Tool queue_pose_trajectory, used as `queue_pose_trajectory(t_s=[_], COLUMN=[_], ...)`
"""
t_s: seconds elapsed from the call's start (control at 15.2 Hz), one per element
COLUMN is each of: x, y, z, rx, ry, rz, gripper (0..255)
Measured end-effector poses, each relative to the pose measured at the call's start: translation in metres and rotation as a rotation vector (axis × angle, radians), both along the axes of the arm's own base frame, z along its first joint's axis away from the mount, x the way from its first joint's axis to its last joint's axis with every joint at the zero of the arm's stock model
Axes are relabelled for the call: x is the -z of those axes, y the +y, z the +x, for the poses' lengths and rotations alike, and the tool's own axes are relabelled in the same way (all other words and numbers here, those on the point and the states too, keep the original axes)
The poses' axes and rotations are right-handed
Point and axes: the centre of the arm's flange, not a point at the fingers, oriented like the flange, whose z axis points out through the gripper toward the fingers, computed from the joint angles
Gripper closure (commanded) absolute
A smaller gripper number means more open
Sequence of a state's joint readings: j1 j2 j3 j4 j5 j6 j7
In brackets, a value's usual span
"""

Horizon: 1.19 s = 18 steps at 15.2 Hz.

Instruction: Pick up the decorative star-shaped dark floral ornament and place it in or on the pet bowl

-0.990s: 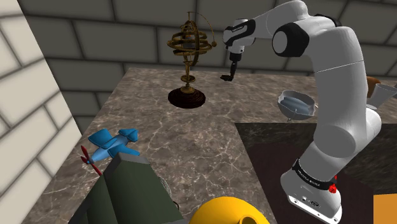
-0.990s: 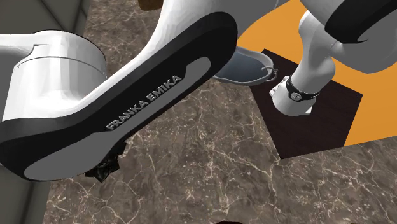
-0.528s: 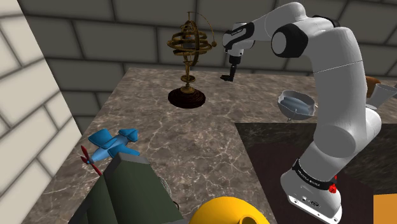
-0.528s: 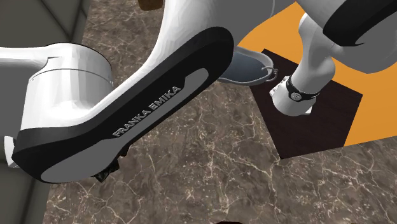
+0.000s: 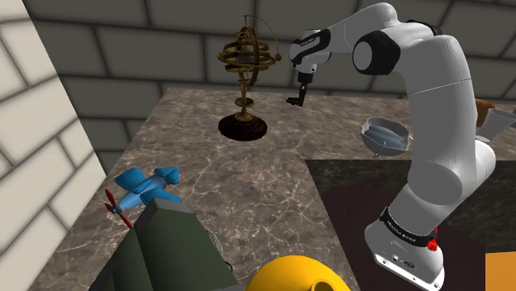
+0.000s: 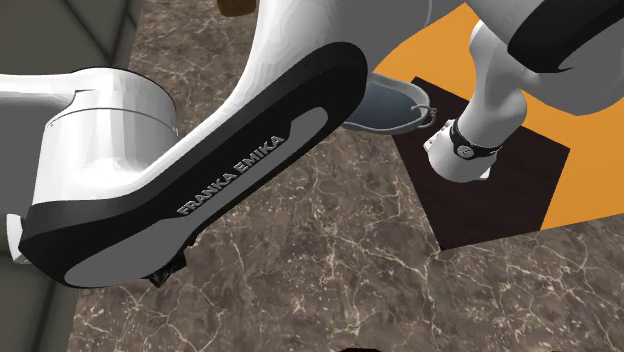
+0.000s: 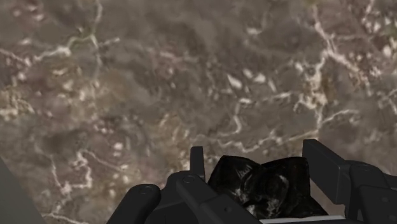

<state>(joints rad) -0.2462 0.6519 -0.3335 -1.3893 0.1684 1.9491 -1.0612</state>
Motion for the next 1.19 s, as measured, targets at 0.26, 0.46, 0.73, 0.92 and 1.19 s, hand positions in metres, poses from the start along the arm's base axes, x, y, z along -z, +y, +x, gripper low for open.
queue_pose_trajectory(t_s=[0.26,0.46,0.73,0.92,1.19], x=[0.000,-0.007,-0.027,-0.042,-0.063], y=[0.000,-0.001,0.000,0.001,0.000], z=[0.000,0.000,0.000,0.000,0.000], rx=[0.000,0.000,0.000,0.000,0.000], ry=[0.000,0.000,0.000,0.000,0.000], rz=[0.000,0.000,0.000,0.000,0.000], gripper=[255,255,255,255,255])
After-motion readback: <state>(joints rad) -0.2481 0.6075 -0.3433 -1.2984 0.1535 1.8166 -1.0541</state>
